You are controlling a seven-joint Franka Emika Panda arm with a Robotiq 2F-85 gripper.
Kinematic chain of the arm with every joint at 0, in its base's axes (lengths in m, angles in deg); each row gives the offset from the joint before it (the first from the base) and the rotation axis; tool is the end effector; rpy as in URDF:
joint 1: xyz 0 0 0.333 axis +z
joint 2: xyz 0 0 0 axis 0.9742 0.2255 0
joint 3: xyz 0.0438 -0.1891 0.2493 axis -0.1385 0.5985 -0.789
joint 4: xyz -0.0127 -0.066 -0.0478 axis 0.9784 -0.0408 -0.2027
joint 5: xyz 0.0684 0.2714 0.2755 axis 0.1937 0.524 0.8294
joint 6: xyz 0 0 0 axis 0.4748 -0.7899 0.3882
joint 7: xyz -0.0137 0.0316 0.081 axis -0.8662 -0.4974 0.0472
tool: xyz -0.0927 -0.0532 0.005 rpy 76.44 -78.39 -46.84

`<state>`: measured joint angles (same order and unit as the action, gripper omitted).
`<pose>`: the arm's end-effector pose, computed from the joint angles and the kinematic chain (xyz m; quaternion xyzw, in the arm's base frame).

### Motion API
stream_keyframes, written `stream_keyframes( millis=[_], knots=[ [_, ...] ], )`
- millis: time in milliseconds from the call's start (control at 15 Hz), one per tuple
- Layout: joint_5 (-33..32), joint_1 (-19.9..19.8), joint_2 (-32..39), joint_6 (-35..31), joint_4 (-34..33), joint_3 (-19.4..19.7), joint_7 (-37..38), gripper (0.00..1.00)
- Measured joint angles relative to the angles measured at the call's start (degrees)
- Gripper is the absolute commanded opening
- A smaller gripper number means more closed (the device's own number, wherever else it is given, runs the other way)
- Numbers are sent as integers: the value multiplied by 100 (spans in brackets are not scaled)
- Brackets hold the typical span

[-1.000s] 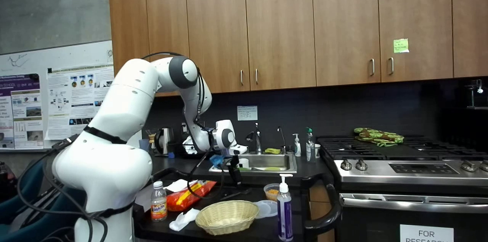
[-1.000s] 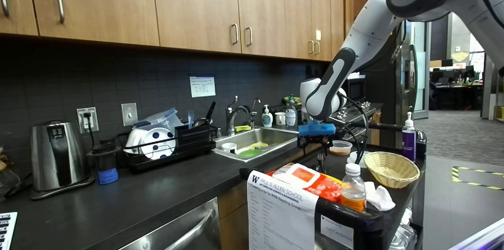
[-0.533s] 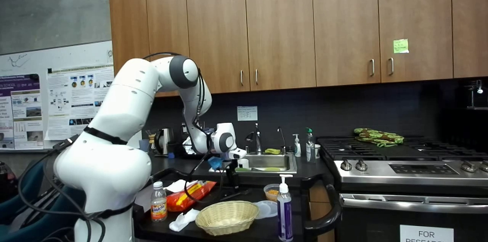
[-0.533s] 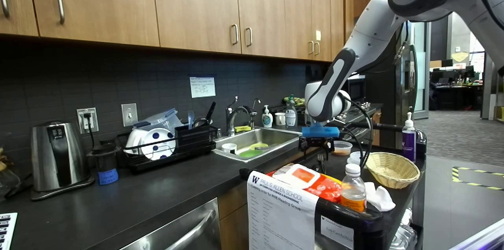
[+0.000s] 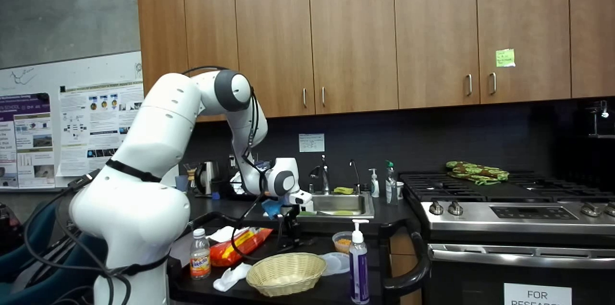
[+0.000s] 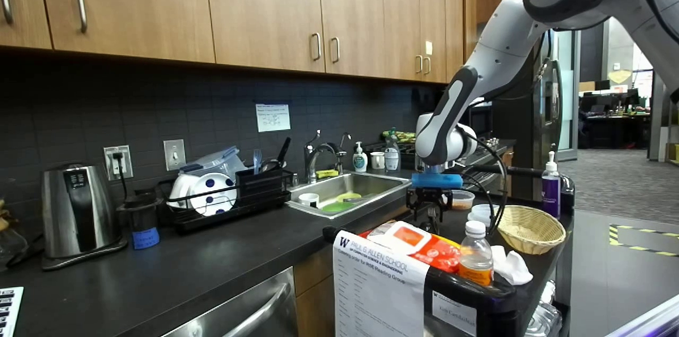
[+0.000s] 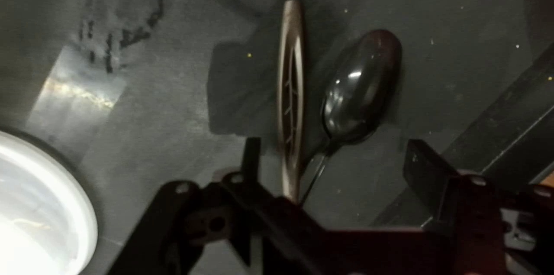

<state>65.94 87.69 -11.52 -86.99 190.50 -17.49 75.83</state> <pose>0.5765 0.0904 0.1977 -0.9575 0.2843 -0.0462 0.0174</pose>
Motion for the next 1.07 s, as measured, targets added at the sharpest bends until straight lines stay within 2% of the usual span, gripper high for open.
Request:
stream_keyframes(
  millis=[400, 467, 533, 600, 867, 933, 1067],
  knots=[
    [399, -46, 21, -95, 19, -83, -493, 4],
    [458, -52, 25, -104, 19, -95, -557, 0],
    [516, -57, 26, -112, 19, -104, -622, 0],
    [559, -60, 26, -122, 19, -109, -667, 4],
    [599, -60, 25, -158, 18, -109, -774, 4],
    [599, -60, 24, -160, 18, -108, -784, 29],
    [599, -60, 24, -160, 18, -108, -819, 8]
  ],
)
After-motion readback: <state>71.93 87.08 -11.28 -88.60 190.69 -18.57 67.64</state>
